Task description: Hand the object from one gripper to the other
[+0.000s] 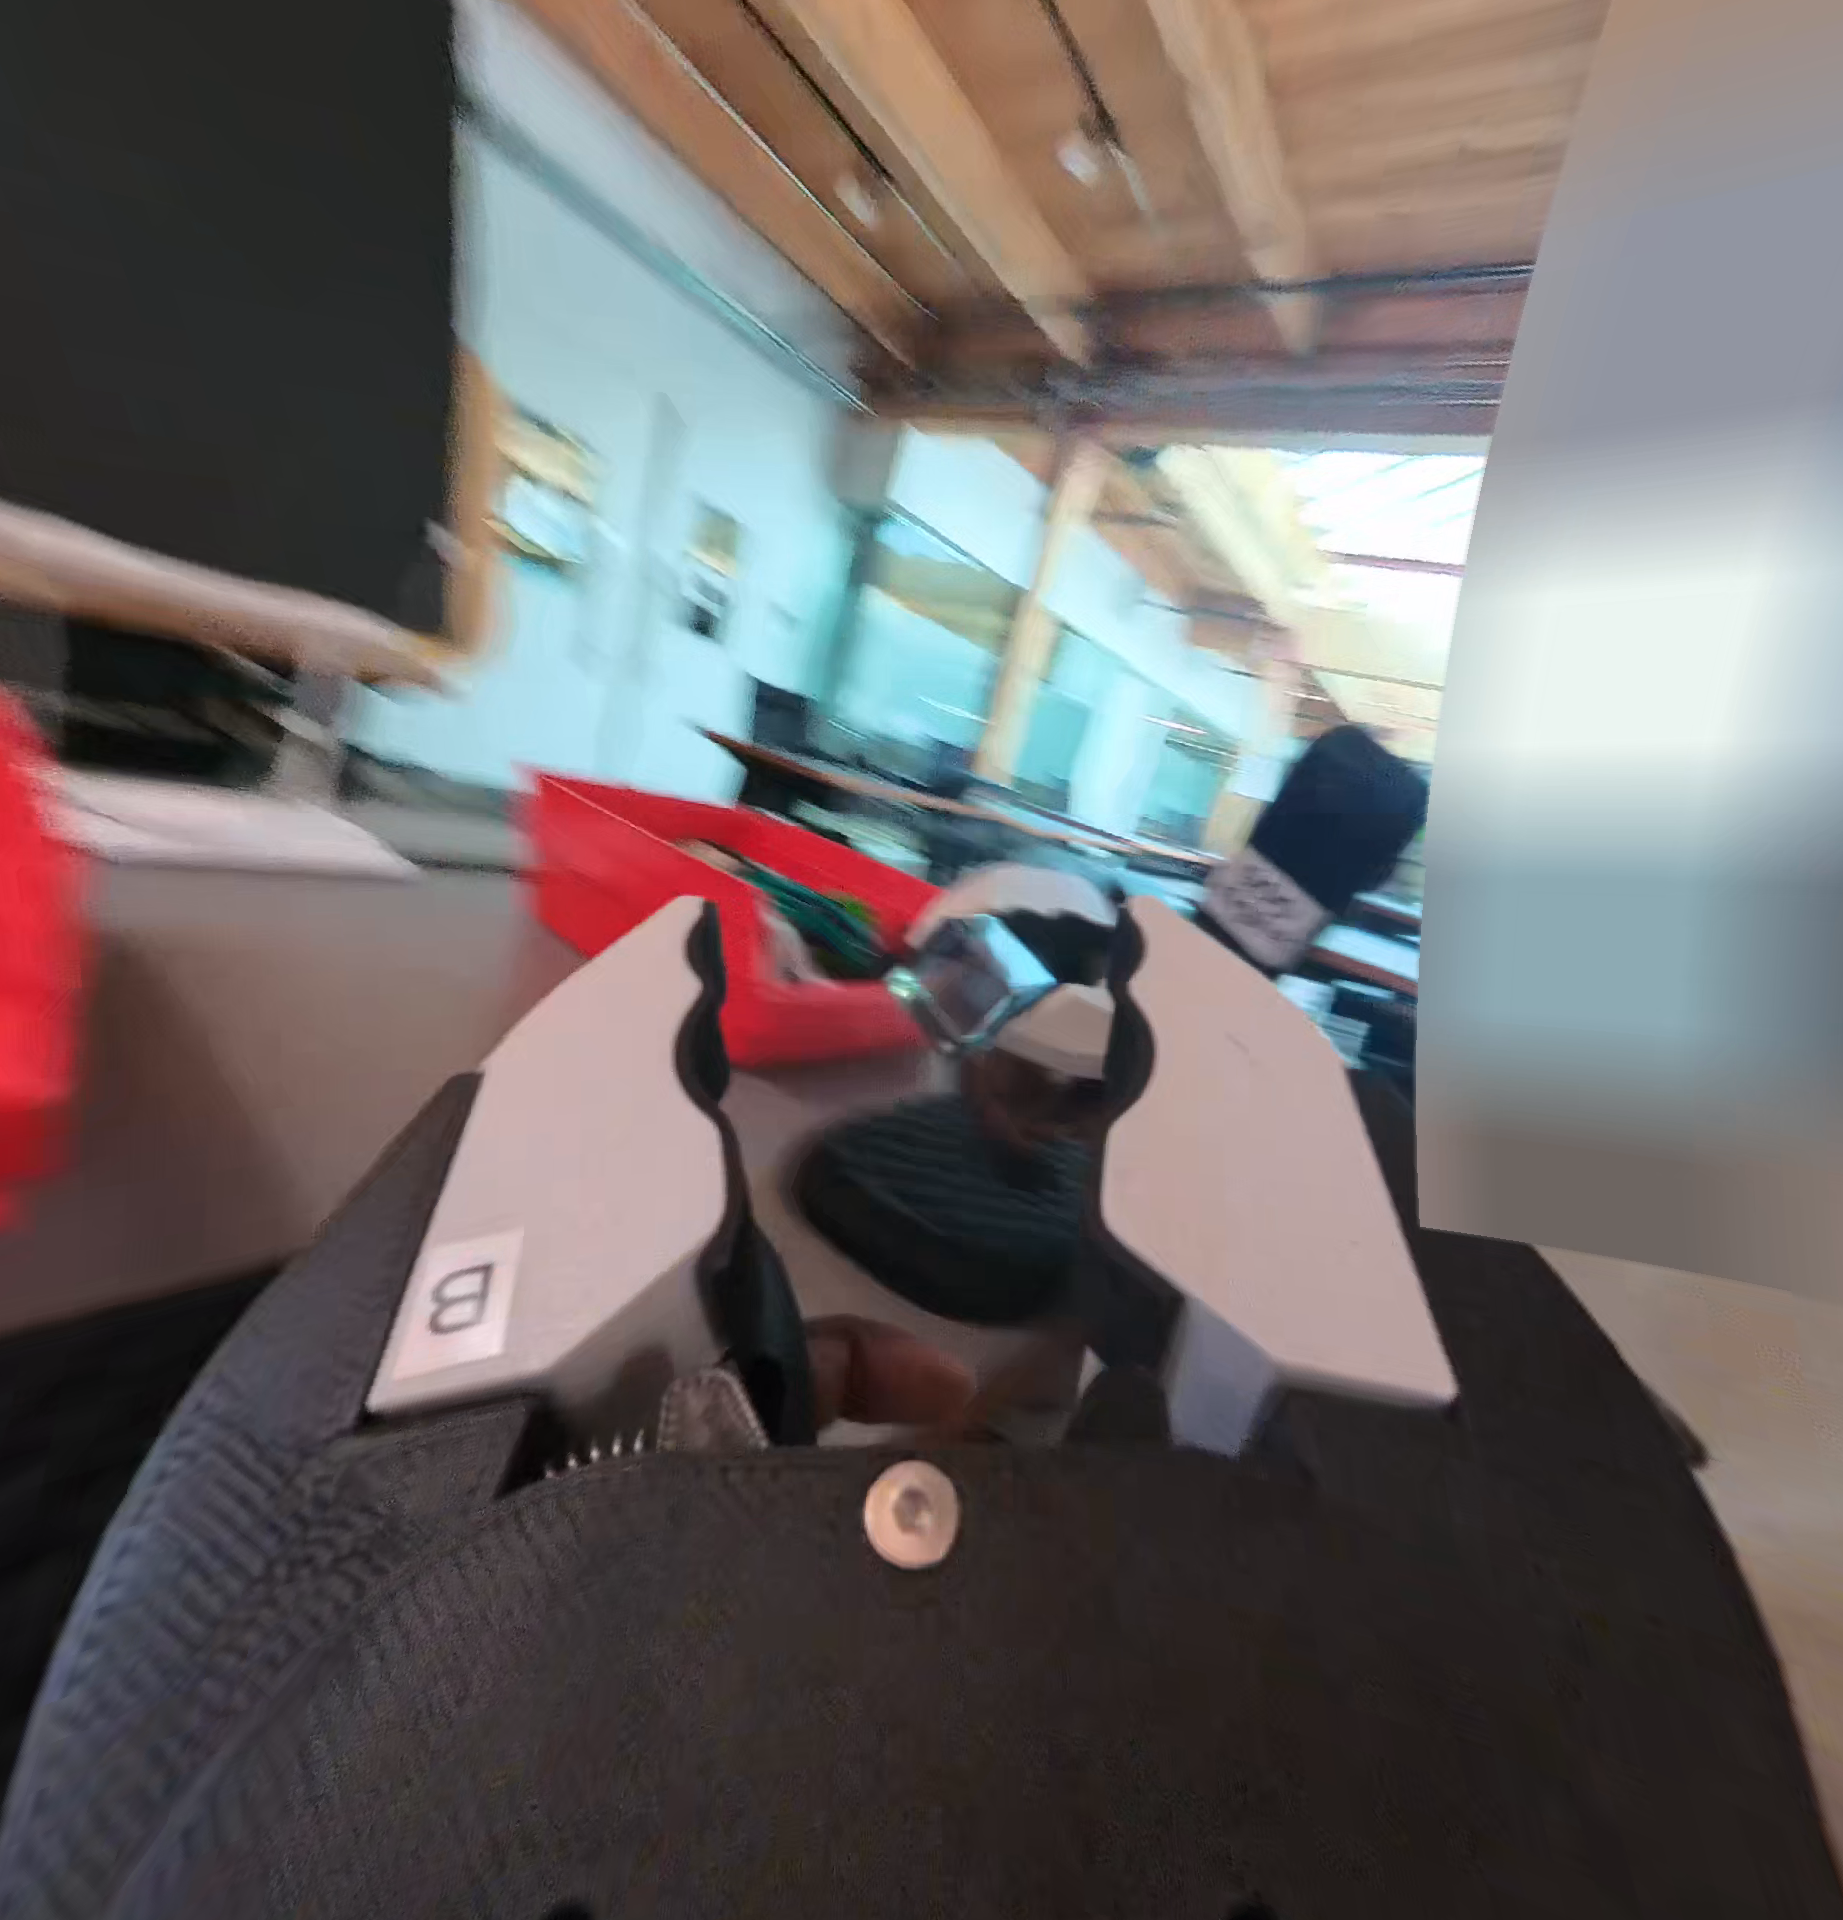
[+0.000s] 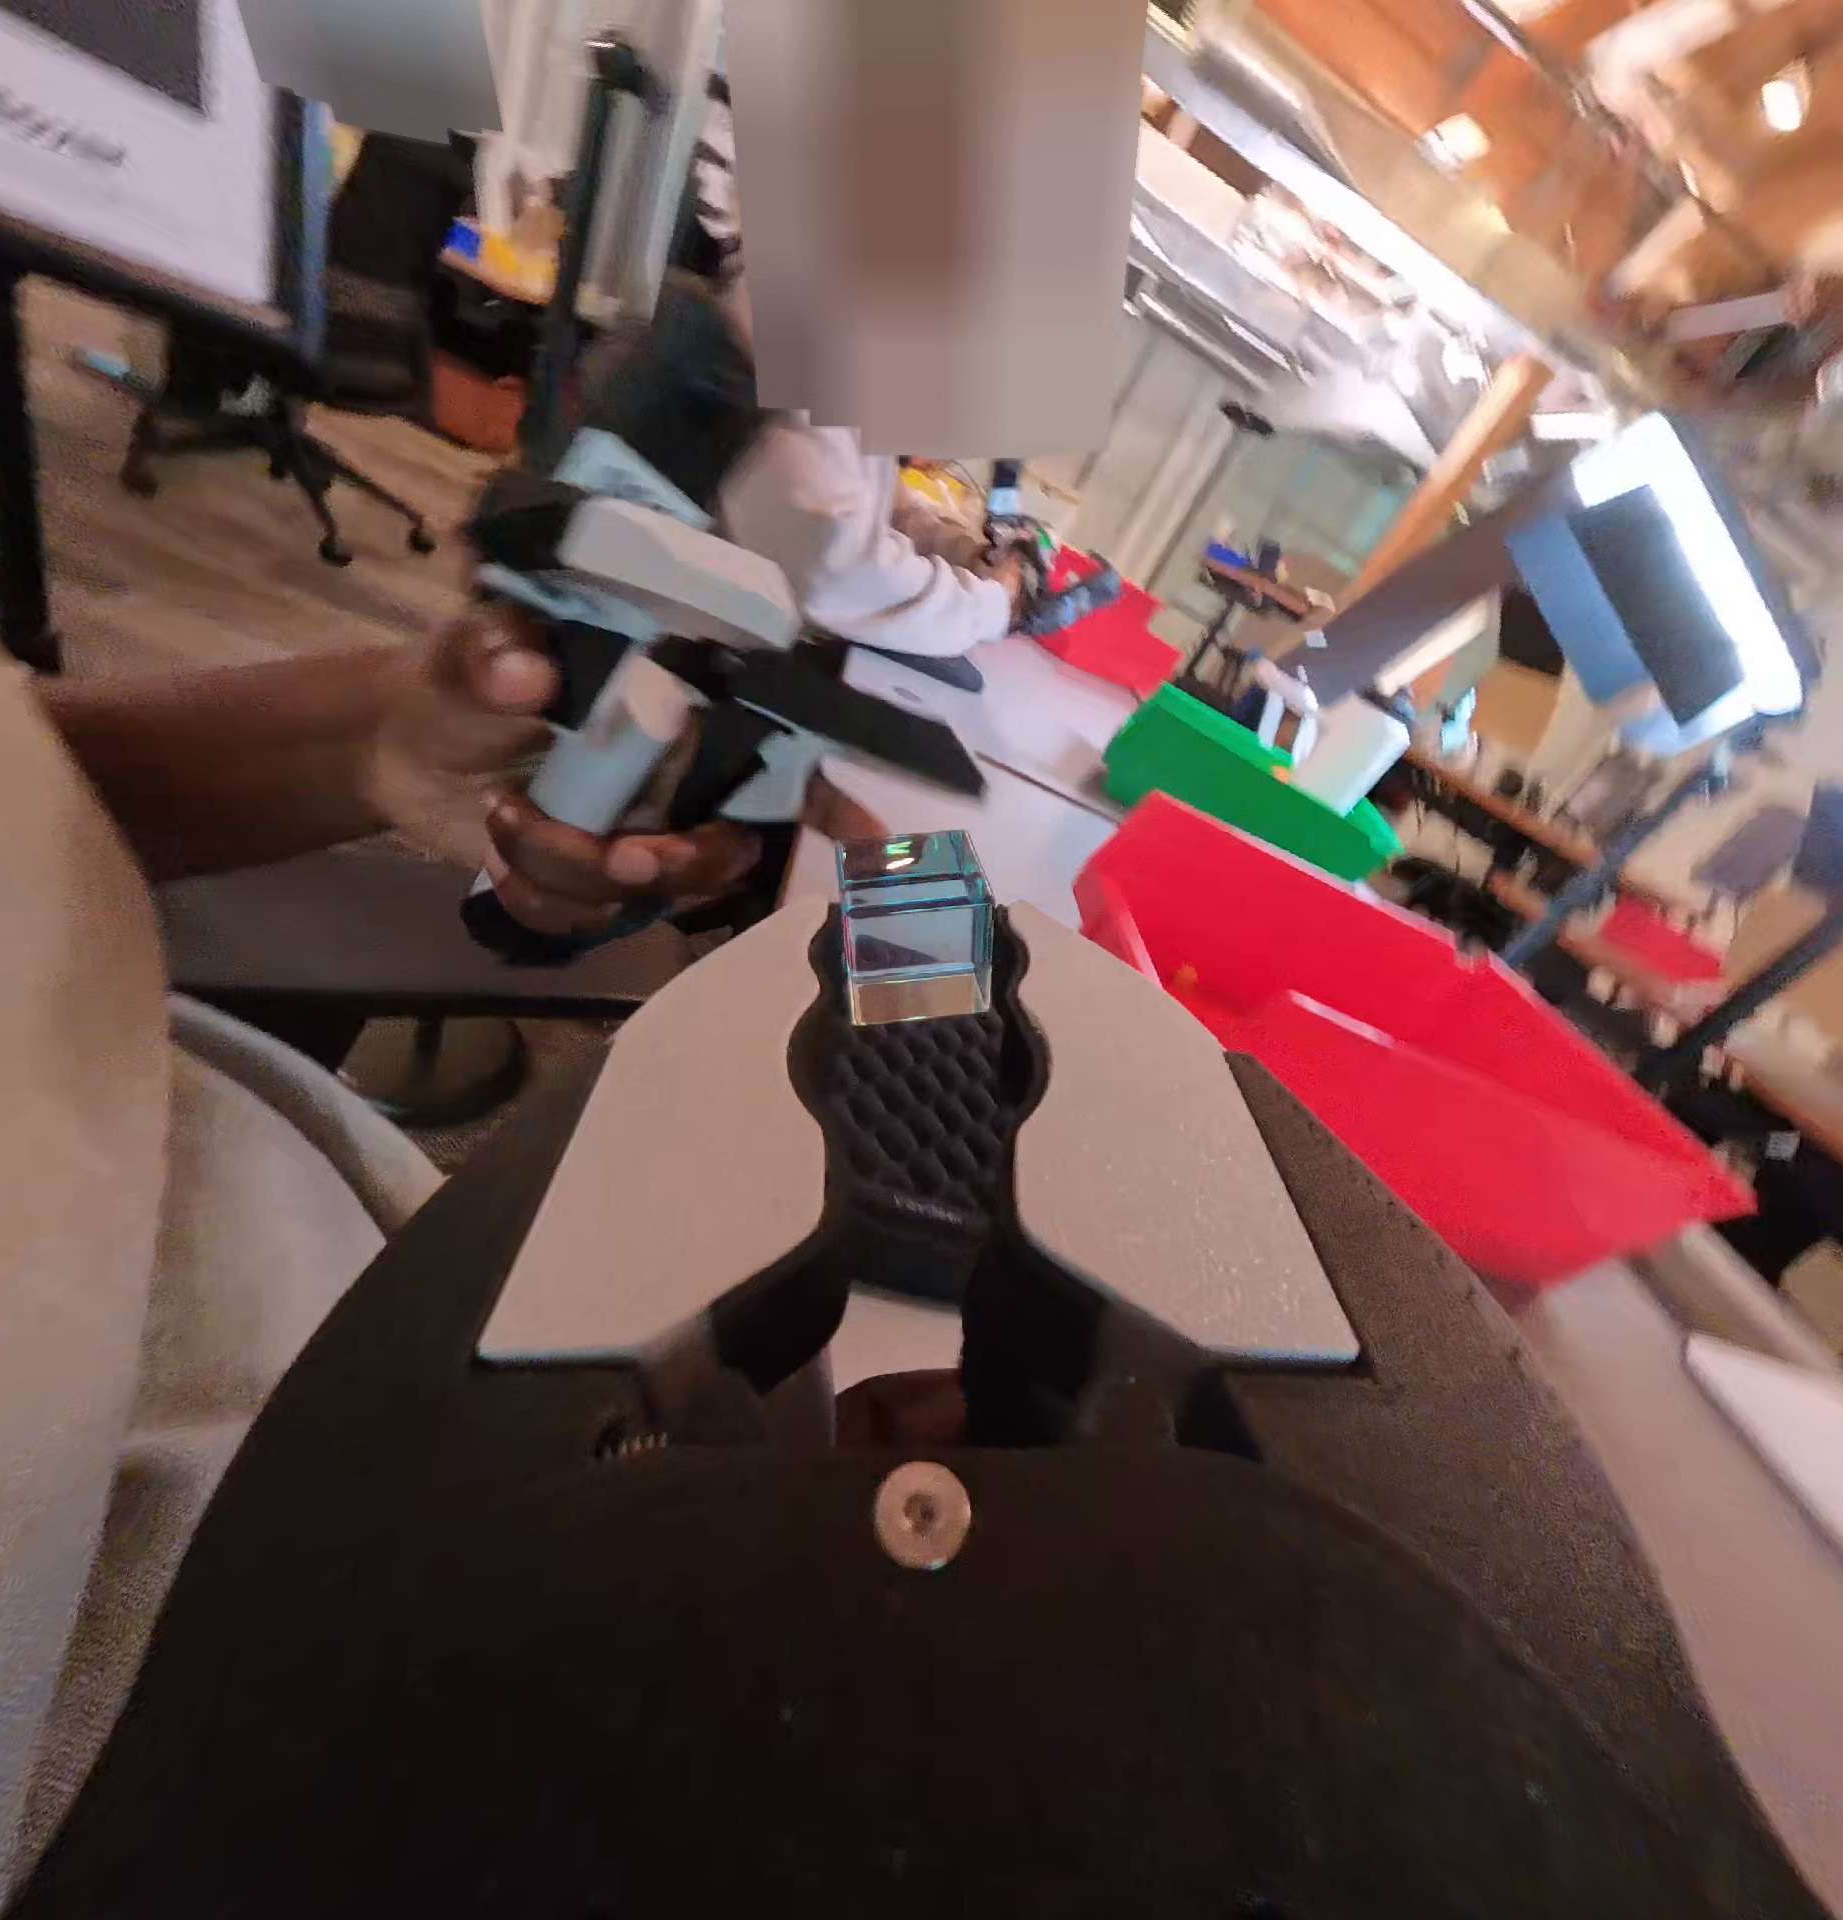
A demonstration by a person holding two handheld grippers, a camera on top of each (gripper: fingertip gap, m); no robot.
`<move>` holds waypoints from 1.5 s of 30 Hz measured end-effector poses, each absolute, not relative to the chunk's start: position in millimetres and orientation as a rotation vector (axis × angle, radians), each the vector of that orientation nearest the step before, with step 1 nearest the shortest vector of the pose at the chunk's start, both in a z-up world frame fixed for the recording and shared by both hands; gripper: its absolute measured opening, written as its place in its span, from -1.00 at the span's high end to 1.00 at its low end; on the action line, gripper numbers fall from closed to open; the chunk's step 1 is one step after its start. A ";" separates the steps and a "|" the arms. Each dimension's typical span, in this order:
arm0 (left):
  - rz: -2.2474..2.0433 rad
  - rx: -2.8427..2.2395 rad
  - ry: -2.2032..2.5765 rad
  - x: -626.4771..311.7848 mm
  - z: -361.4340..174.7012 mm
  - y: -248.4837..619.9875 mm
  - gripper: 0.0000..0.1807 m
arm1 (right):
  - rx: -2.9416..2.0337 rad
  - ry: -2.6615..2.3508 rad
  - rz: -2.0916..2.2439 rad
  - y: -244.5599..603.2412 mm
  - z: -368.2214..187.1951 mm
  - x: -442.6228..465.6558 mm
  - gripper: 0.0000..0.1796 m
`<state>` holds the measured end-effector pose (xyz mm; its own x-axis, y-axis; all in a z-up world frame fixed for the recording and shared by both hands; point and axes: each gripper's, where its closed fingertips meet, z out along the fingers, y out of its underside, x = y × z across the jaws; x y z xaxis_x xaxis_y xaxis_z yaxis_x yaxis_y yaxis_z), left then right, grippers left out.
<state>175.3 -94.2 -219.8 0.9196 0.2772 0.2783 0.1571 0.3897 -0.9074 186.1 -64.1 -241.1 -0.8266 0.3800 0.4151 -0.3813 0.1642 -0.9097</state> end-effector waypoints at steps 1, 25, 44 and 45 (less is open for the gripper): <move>0.243 -1.144 -0.457 164.3 -214.7 -105.7 0.15 | -0.105 -1.894 1.729 -55.5 -239.1 175.9 0.69; 0.346 -1.399 -0.366 84.5 -217.9 -106.9 0.07 | -1.662 -1.558 0.768 255.6 -290.9 42.4 0.70; 0.473 -1.659 -0.388 12.7 -236.1 -135.9 0.08 | -1.677 -1.406 0.837 255.3 -285.1 52.1 0.31; 0.484 -1.680 -0.404 7.0 -237.7 -143.8 0.10 | -1.669 -1.392 0.843 254.7 -282.8 55.6 0.30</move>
